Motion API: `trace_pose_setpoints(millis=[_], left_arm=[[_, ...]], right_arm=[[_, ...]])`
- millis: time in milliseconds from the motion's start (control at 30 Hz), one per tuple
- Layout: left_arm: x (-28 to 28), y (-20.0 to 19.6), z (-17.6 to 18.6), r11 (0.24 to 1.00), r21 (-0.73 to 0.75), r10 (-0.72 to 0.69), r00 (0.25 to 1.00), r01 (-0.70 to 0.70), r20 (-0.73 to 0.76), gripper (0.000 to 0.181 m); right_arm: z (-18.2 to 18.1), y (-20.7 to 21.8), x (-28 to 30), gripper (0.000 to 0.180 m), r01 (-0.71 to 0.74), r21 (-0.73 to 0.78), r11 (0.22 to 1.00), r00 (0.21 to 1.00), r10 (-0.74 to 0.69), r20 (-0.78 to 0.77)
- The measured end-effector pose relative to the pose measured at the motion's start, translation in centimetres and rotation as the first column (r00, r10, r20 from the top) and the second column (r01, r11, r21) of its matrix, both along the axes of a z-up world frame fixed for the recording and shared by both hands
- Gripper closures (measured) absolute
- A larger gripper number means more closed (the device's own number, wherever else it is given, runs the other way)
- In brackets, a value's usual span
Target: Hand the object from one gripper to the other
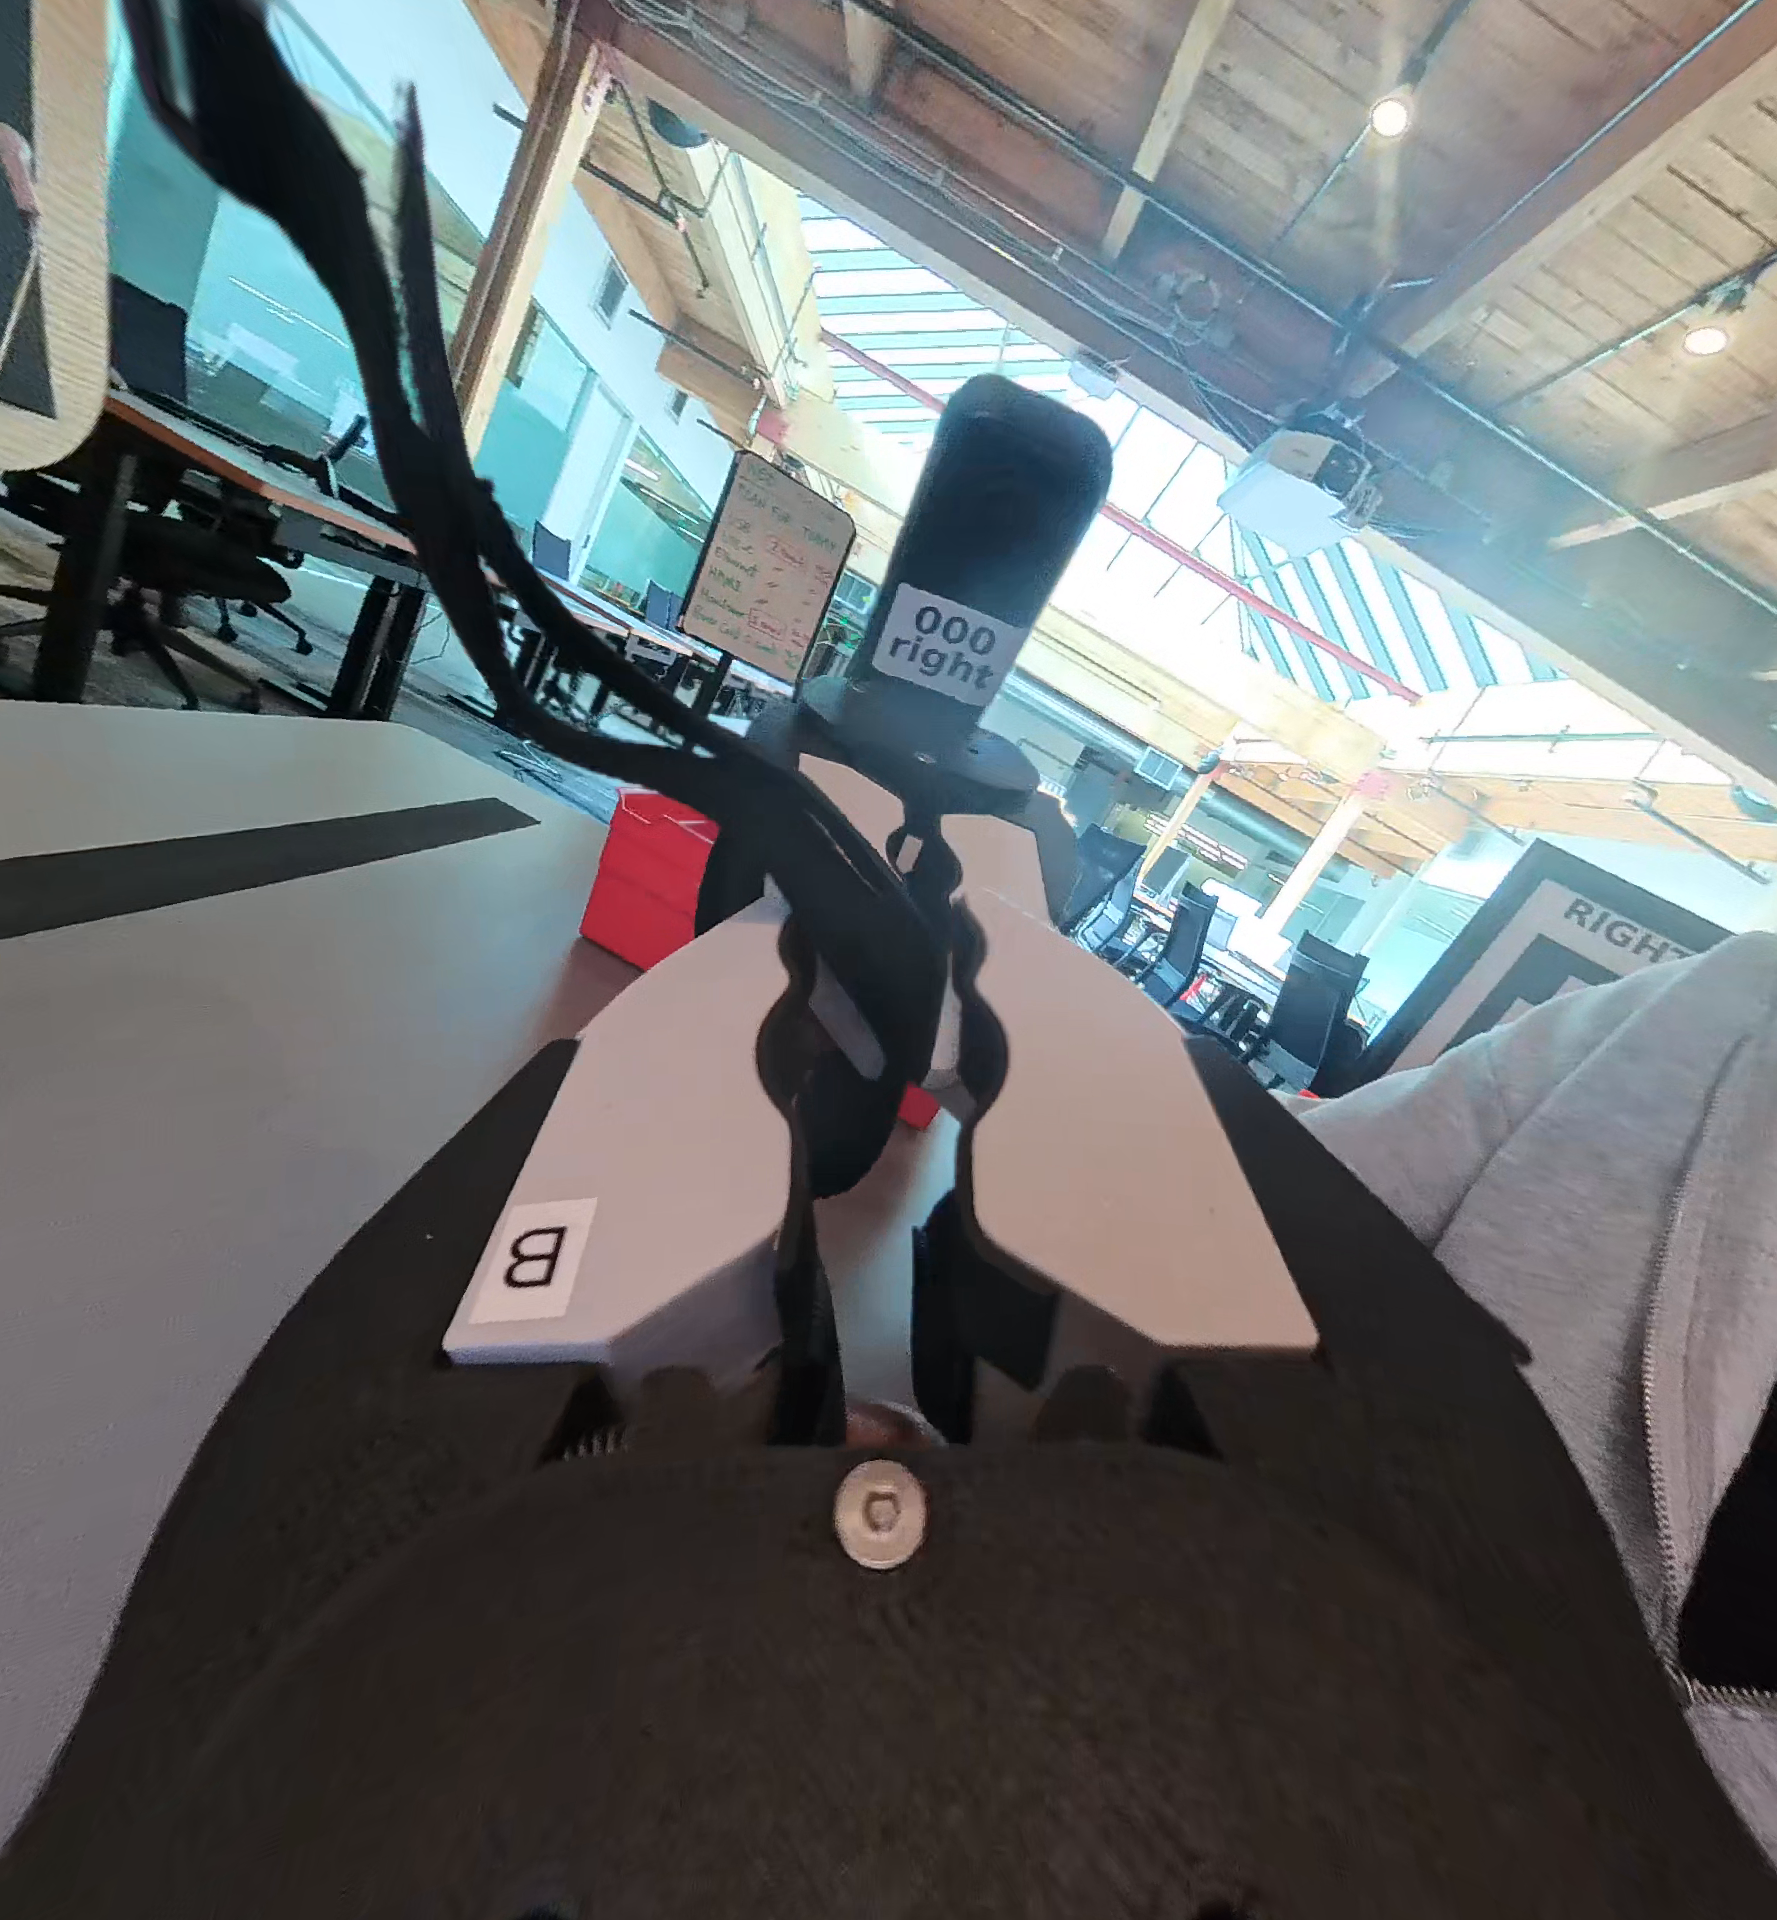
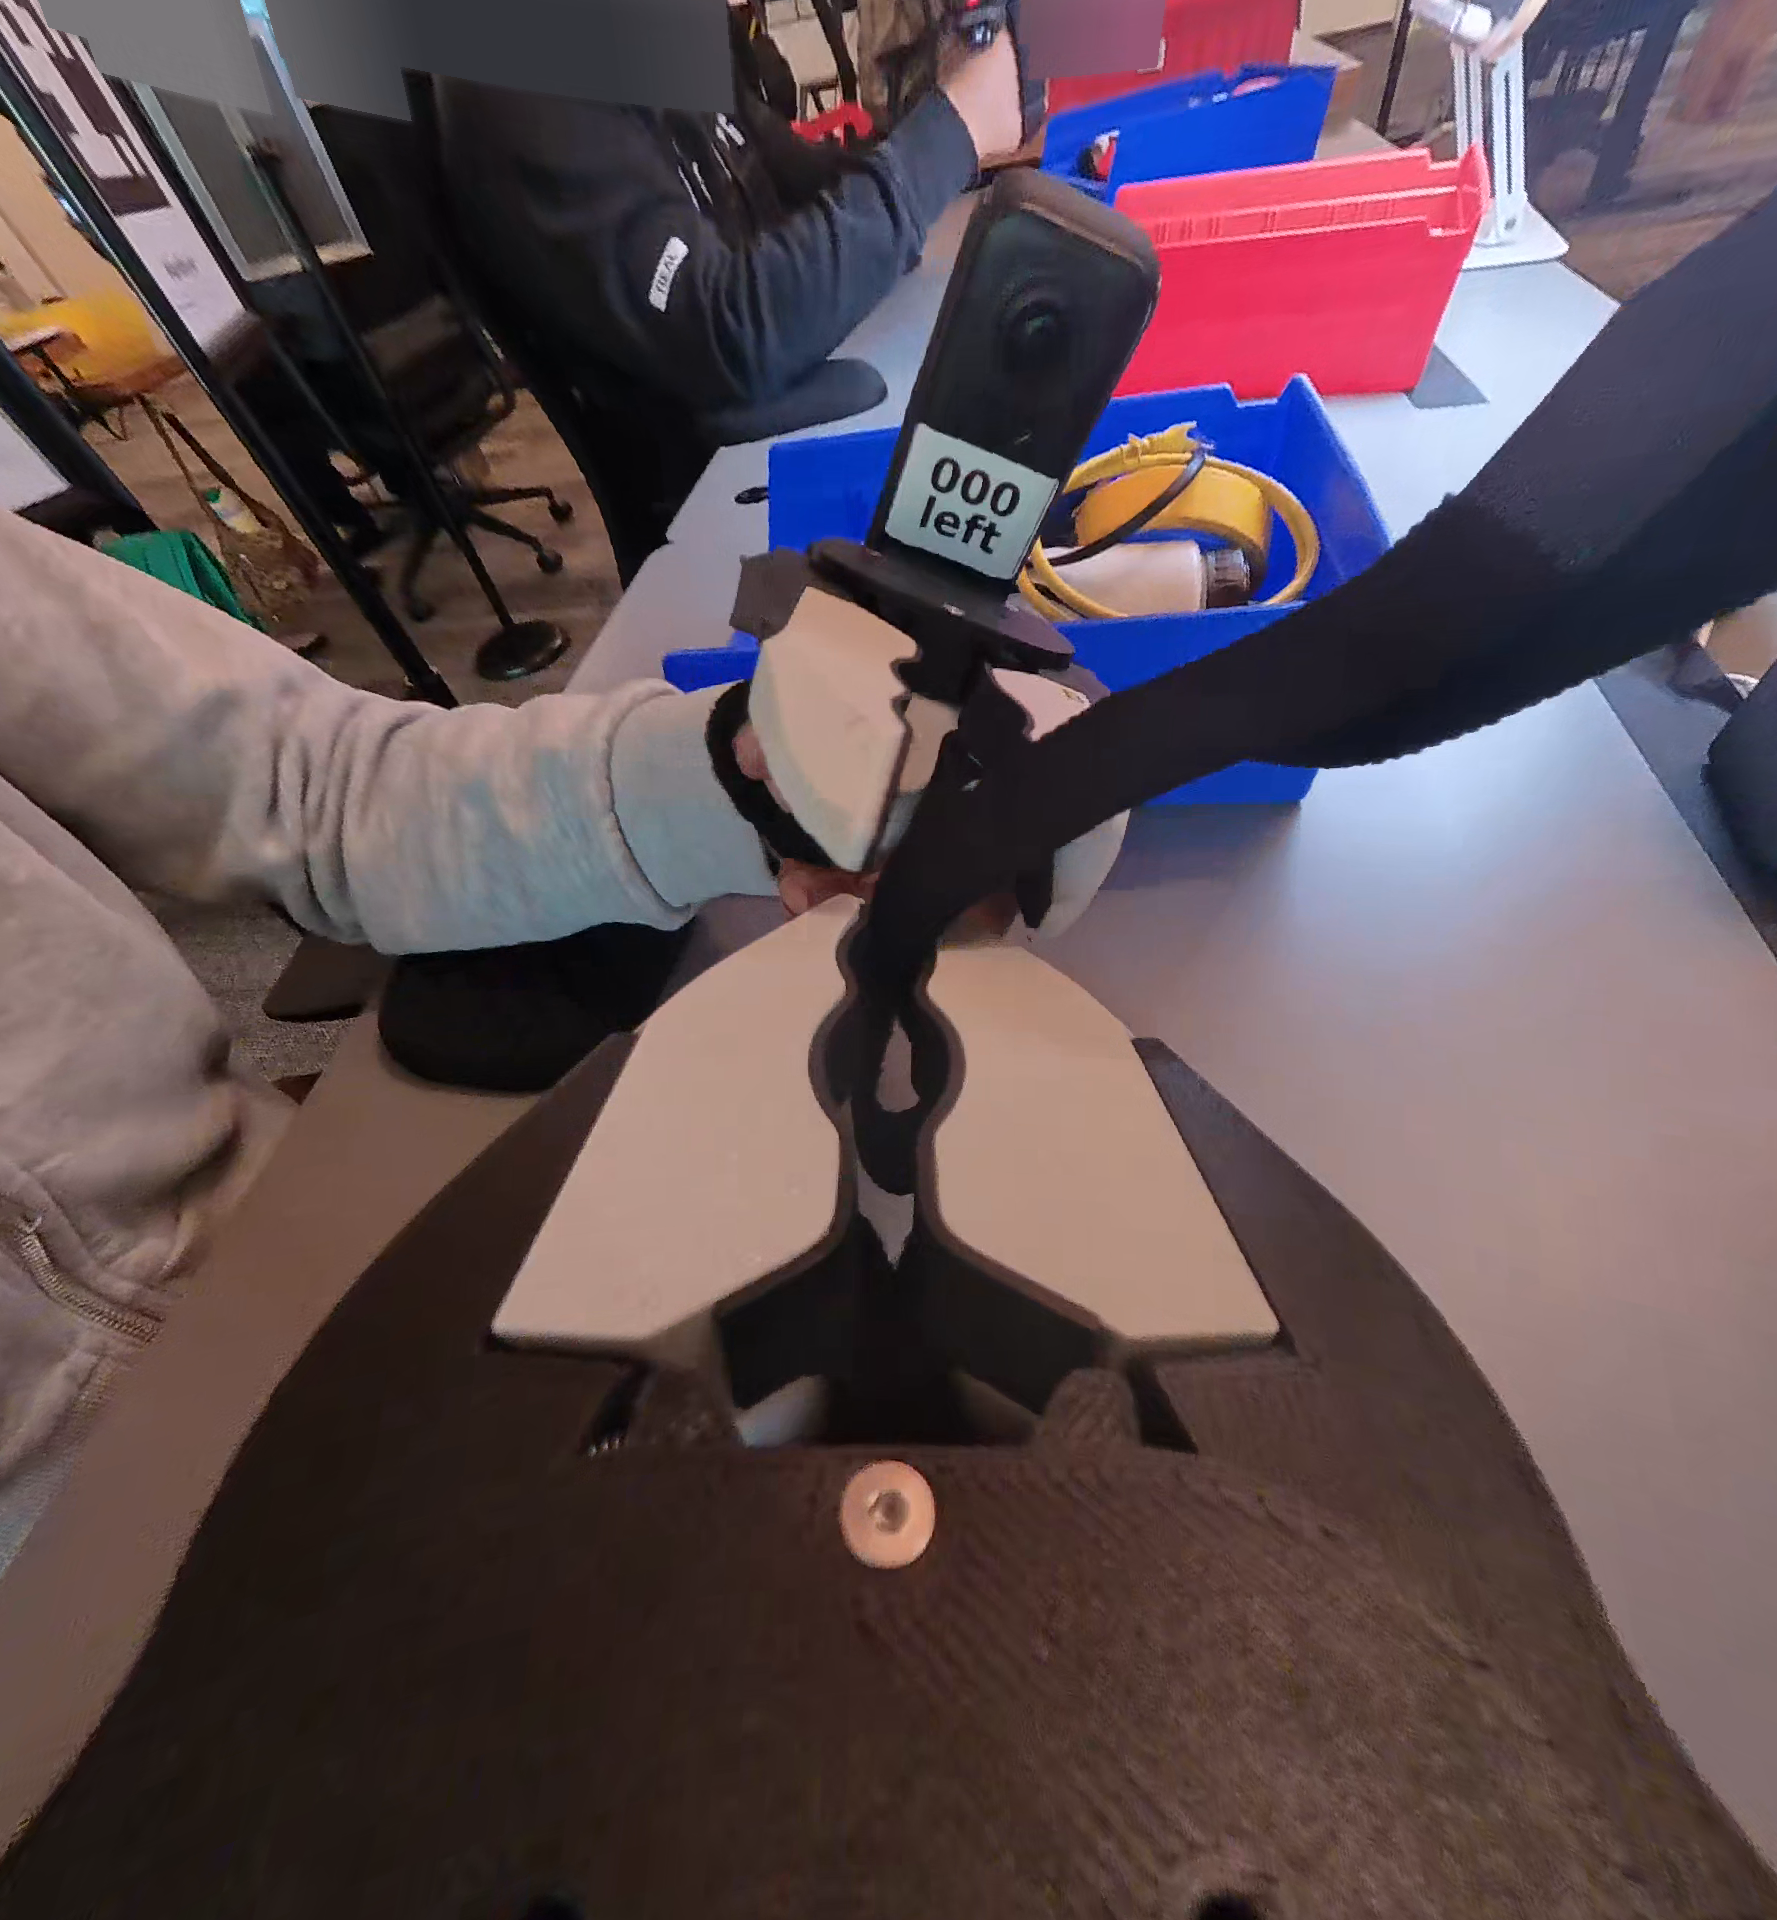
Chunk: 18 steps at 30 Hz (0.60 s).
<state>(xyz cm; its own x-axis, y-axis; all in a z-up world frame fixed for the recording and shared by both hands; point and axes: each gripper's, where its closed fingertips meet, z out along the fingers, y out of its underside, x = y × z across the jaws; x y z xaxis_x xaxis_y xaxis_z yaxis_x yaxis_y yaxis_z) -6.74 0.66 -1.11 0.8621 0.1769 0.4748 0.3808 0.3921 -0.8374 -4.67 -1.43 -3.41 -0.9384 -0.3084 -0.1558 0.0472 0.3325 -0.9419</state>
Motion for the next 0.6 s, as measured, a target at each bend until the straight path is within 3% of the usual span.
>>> trace_pose_setpoints(millis=[233, 333, 367, 467, 600], left_arm=[[0.1, -0.1, 0.3, 1.000, 0.007, 0.009, 1.000, -0.008, -0.029, 0.176], [0.6, 0.0, 0.4, 0.999, -0.036, 0.012, 0.996, -0.015, -0.090, 0.177], [0.9, 0.1, 0.3, 0.998, -0.059, -0.003, 0.994, -0.003, -0.106, 0.177], [1.7, 0.9, -0.4, 0.989, -0.145, -0.053, 0.988, 0.032, -0.142, 0.177], [2.1, 2.2, -2.1, 0.963, -0.263, -0.094, 0.984, 0.051, -0.150, 0.177]], right_arm=[[-0.4, 0.0, -0.4, 0.172, 0.027, 0.031, 0.999, 1.000, -0.026, -0.015], [0.4, 0.4, 0.1, 0.129, -0.023, -0.012, 1.000, 0.997, 0.024, 0.071], [0.9, 0.5, 0.0, 0.123, -0.021, -0.038, 0.999, 0.993, 0.026, 0.114], [2.7, 0.7, -0.5, 0.129, -0.016, -0.151, 0.988, 0.958, 0.059, 0.282], [2.7, 0.5, -0.3, 0.141, -0.050, -0.156, 0.987, 0.904, 0.111, 0.413]])
